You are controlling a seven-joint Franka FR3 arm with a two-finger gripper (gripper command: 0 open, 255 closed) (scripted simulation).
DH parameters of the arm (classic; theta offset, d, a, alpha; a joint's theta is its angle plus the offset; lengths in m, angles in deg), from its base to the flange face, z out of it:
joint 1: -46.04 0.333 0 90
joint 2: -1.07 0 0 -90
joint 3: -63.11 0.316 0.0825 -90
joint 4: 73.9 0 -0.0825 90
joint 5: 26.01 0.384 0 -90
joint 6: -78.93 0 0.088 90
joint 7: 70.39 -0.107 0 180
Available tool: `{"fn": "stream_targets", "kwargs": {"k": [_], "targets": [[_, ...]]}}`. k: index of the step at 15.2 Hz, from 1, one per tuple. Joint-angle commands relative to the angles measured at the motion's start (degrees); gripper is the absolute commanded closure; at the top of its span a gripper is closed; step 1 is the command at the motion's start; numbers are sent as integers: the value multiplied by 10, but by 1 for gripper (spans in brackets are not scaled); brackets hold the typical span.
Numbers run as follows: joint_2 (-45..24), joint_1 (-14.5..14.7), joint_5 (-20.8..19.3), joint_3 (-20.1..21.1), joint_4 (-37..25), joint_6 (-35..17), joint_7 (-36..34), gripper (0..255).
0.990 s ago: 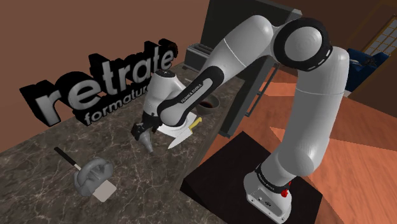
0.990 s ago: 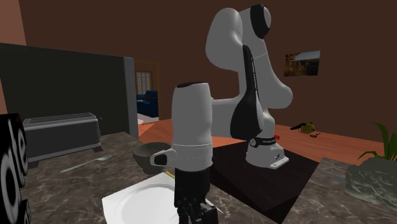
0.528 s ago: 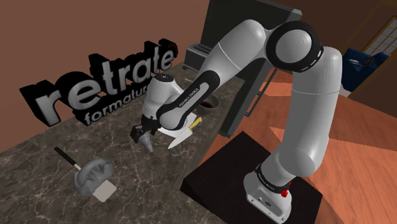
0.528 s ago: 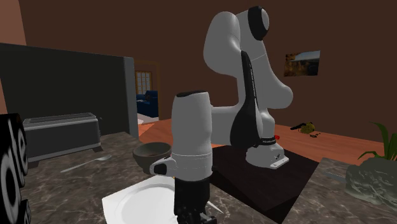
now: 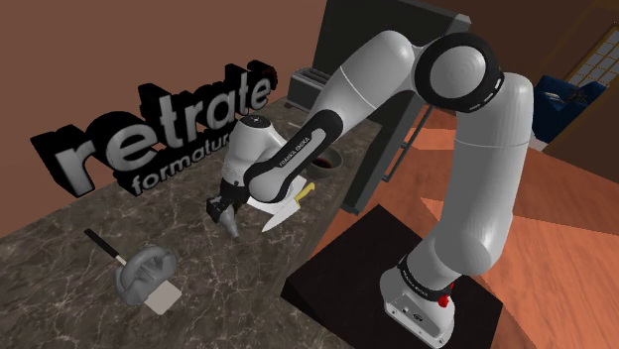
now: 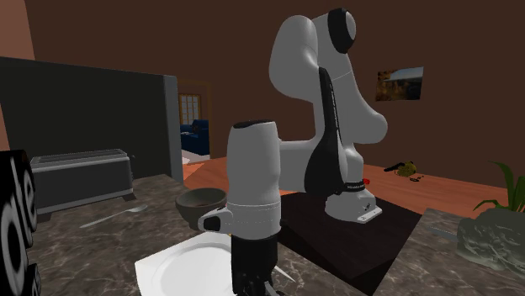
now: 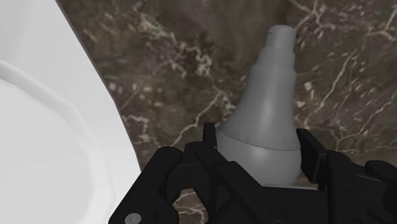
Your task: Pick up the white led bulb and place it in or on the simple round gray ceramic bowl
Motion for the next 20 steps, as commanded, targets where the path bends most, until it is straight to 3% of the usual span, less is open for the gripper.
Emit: {"fn": "stream_targets", "kwargs": {"k": [1, 5, 20], "targets": [[0, 0, 0, 0, 0, 0, 0, 255], [0, 0, 0, 0, 0, 0, 0, 255], [103, -53, 72, 66, 5, 94, 41, 255]]}}
